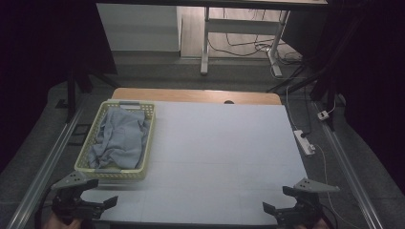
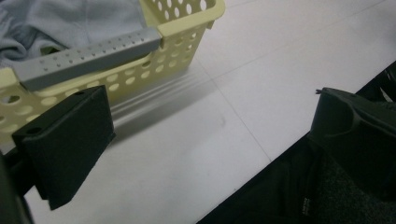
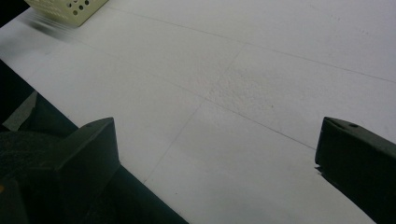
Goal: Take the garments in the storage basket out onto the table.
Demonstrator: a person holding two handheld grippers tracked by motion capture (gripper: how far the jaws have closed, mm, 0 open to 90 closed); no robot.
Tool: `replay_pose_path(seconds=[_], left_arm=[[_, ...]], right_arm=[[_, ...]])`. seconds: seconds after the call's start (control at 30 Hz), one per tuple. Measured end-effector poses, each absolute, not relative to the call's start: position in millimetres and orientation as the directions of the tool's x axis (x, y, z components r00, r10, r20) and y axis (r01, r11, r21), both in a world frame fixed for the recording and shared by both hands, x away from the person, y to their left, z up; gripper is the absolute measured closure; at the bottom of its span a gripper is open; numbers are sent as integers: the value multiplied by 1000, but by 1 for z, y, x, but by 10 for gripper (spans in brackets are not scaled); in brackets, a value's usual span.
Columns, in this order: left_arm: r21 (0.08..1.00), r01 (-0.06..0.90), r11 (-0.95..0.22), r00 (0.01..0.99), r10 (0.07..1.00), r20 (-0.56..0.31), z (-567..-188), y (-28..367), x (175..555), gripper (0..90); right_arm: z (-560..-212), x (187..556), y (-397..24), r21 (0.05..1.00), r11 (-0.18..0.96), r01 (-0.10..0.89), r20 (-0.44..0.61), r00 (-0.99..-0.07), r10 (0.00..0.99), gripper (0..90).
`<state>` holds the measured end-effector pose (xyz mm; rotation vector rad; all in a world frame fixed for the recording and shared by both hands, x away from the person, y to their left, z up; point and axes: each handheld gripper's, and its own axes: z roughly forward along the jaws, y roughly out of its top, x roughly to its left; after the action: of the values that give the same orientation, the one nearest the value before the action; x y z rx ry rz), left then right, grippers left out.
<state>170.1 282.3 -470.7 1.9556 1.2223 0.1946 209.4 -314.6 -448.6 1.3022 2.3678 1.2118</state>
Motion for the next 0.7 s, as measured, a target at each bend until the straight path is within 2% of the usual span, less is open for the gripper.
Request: replay_pose_path(seconds=[0.7], left_arm=[[725,663,-190,504,829,-244,-463,281,178,0]], right_arm=[[-449,210,-312,718,315,621,212,-626,751,0]])
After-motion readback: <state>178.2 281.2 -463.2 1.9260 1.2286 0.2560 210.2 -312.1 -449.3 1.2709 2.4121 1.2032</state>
